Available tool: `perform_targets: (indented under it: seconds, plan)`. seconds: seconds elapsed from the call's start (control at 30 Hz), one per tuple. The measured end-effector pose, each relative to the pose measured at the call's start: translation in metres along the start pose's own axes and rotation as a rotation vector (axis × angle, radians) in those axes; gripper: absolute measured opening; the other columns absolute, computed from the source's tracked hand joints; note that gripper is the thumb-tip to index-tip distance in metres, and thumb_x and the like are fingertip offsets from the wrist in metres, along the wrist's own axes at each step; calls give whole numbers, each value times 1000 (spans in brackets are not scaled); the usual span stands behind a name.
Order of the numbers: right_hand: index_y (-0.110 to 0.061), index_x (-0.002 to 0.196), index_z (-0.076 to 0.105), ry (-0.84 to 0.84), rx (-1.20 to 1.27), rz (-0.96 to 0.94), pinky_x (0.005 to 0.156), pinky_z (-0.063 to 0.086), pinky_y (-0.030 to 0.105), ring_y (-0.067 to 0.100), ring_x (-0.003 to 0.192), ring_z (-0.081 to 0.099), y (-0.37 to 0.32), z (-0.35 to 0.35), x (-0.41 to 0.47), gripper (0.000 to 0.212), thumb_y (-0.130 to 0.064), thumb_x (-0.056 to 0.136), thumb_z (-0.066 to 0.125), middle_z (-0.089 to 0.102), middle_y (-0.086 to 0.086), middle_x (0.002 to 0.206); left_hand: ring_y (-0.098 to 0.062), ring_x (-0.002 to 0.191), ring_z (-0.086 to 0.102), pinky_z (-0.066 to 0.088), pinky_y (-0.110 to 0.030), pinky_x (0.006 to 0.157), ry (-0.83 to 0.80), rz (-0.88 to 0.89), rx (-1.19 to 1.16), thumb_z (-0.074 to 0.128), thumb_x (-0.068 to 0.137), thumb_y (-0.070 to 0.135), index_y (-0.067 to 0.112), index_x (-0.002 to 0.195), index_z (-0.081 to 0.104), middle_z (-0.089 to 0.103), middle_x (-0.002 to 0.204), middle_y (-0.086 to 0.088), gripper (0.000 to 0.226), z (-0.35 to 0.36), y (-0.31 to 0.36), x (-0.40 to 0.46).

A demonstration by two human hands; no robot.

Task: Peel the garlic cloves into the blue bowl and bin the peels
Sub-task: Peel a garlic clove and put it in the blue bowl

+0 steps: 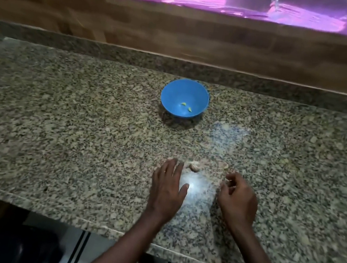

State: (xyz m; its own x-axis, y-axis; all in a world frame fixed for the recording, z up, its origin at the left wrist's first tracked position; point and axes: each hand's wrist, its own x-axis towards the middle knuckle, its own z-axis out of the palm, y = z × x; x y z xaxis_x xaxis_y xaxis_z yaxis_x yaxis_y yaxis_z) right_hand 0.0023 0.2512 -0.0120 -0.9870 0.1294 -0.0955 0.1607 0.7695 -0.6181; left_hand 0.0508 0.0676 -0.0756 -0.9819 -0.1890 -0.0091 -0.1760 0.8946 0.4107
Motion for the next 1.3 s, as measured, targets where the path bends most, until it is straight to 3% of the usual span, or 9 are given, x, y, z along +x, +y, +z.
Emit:
perform_targets:
  seconds: [0.2,0.4,0.5,0.67,0.8,1.0,1.1,1.17,1.3]
  plan:
    - [-14,113,67,17,-79,-64,69,43,33,34,87,65,10,13,24,26,-17,89,75,65,11,105,-30,149,33,32,-51,119,22,41,83,41,100,45,13,156,39,36,163,-11,64,6,-1,-3]
    - [-9,88,69,-27,-116,-162,64,37,30,31,79,64,-10,22,69,4,-9,88,73,68,11,88,-28,140,39,34,-48,114,52,64,84,51,100,42,14,149,46,44,154,-9,57,-2,-9,8]
    - [-9,79,68,-53,-72,-182,63,37,27,27,73,64,-29,24,86,10,-5,88,67,67,8,79,-29,139,39,34,-49,113,75,-41,100,51,100,42,14,147,48,46,152,-10,56,-9,-20,25]
    - [-13,83,69,-78,-112,-223,62,38,27,20,68,55,-74,31,115,8,-14,90,67,68,6,78,-31,134,45,36,-50,110,97,-116,143,49,97,45,13,145,50,50,147,-11,58,-13,-26,40]
    - [-11,90,68,-166,-265,-187,63,37,30,28,77,61,-59,31,108,18,-25,86,79,66,9,85,-29,135,45,38,-50,110,110,-107,145,46,99,47,13,146,49,49,148,-11,58,-12,-25,40]
    - [-16,79,63,-154,-154,-208,62,31,29,20,71,49,-31,30,94,17,-9,82,79,57,0,81,-28,135,44,38,-48,110,105,-109,165,41,101,50,14,148,46,47,150,-10,60,-12,-26,39]
    - [-16,76,65,-175,-161,-193,59,28,28,20,72,53,-30,27,92,20,2,80,73,56,-1,80,-27,136,43,36,-47,111,89,-116,170,41,101,50,15,149,45,46,150,-9,59,-15,-24,40]
    - [-18,74,65,-184,-141,-196,51,32,22,21,72,60,-38,25,95,26,7,80,67,61,-1,77,-27,136,42,37,-47,111,83,-123,167,41,102,50,15,149,44,46,150,-9,59,-17,-23,40]
    - [-9,87,72,-161,35,-174,47,37,0,2,64,56,-86,20,119,20,10,85,65,67,4,80,-28,136,43,37,-48,111,82,-125,161,42,101,50,15,149,45,46,150,-10,59,-17,-22,39]
